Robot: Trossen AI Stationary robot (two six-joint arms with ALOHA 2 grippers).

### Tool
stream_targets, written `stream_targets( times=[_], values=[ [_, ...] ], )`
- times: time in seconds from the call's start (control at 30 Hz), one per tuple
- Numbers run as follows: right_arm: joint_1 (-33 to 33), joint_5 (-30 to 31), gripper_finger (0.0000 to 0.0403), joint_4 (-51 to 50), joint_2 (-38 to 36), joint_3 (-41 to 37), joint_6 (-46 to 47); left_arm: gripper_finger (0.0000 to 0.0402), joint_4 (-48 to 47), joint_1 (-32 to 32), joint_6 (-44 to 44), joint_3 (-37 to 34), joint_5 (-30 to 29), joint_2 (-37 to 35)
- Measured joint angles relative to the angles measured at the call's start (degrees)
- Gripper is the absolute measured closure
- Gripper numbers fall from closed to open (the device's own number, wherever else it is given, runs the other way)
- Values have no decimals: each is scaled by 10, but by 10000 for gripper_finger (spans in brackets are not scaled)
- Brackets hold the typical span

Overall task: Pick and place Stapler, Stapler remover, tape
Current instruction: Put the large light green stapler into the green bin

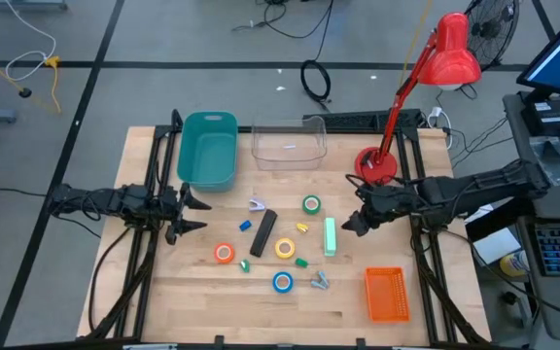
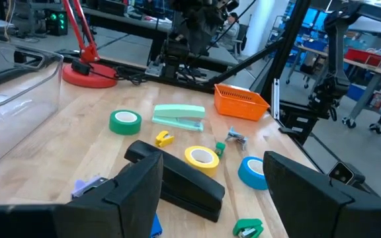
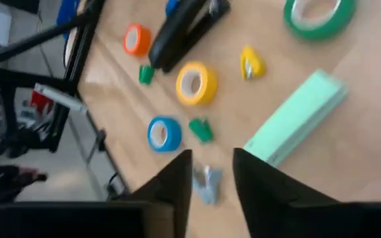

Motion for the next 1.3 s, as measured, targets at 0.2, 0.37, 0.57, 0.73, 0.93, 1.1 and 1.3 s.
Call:
stream_targets(
  times=[0.2, 0.37, 0.57, 0.73, 0.93, 1.1, 1.3],
  values=[
    [-17, -26, 254, 19, 19, 0, 2, 135, 0, 0, 0, 0, 0, 0],
    [-21, -40, 256, 31, 18, 0, -8, 135, 0, 0, 1, 0, 0, 0],
    [-21, -41, 257, 91, 16, 0, 9, 135, 0, 0, 1, 0, 0, 0],
    [-21, -39, 257, 125, 16, 0, -11, 135, 0, 0, 1, 0, 0, 0],
    [-28, 24, 258, 99, 16, 0, -19, 135, 0, 0, 1, 0, 0, 0],
    [-28, 52, 258, 55, 17, -1, -26, 135, 0, 0, 0, 0, 0, 0],
    [-22, 50, 260, 22, 52, 32, -13, 135, 0, 0, -2, 0, 0, 0]
  ],
)
